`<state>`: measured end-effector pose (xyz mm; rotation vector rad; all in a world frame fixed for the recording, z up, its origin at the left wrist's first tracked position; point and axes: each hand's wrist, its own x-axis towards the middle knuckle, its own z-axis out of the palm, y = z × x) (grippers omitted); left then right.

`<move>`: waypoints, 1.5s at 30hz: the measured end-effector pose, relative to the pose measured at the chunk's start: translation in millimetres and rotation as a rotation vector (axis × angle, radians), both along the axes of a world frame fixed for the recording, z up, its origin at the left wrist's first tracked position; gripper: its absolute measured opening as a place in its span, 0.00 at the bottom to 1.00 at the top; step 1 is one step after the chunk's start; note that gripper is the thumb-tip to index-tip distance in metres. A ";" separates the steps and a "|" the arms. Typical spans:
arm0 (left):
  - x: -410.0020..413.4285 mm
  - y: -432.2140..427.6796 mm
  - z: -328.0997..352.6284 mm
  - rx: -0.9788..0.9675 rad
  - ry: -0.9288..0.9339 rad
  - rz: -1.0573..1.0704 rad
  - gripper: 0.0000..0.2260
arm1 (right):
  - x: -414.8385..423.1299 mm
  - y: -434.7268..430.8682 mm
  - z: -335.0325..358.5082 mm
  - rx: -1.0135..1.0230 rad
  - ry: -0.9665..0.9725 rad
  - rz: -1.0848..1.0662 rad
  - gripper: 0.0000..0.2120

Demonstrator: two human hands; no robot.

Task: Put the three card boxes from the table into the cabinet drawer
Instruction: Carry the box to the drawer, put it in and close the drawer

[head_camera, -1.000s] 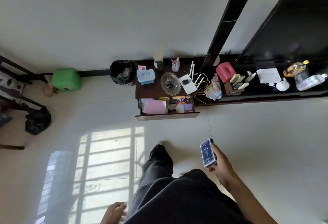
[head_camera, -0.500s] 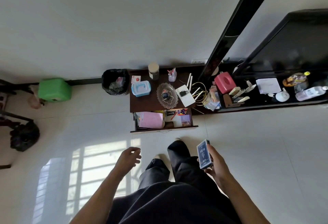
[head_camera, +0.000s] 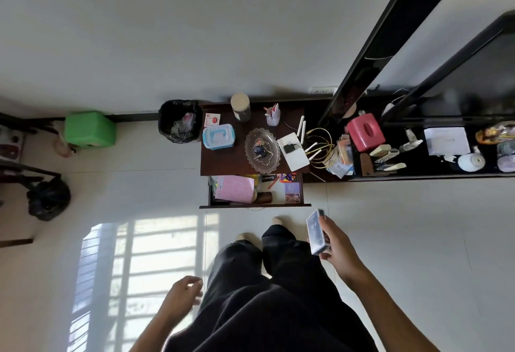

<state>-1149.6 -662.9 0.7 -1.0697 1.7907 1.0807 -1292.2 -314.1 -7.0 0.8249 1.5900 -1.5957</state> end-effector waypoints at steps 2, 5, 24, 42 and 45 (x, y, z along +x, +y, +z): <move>-12.1 7.5 -2.5 -0.003 0.007 -0.014 0.08 | -15.4 5.2 -8.2 0.011 0.009 0.045 0.17; -37.6 16.6 -17.3 0.022 0.022 -0.011 0.07 | -38.1 8.3 -27.1 0.005 0.009 0.060 0.23; -151.6 22.6 -492.7 -0.456 0.444 -0.737 0.17 | -100.3 22.8 -448.9 0.154 0.202 0.107 0.21; -133.7 10.8 -655.2 -0.784 0.969 -0.787 0.20 | -146.5 -7.0 -627.2 0.556 0.589 0.952 0.33; -132.1 9.7 -654.6 -0.783 0.948 -0.792 0.21 | -152.2 -9.5 -627.5 0.737 0.651 1.197 0.40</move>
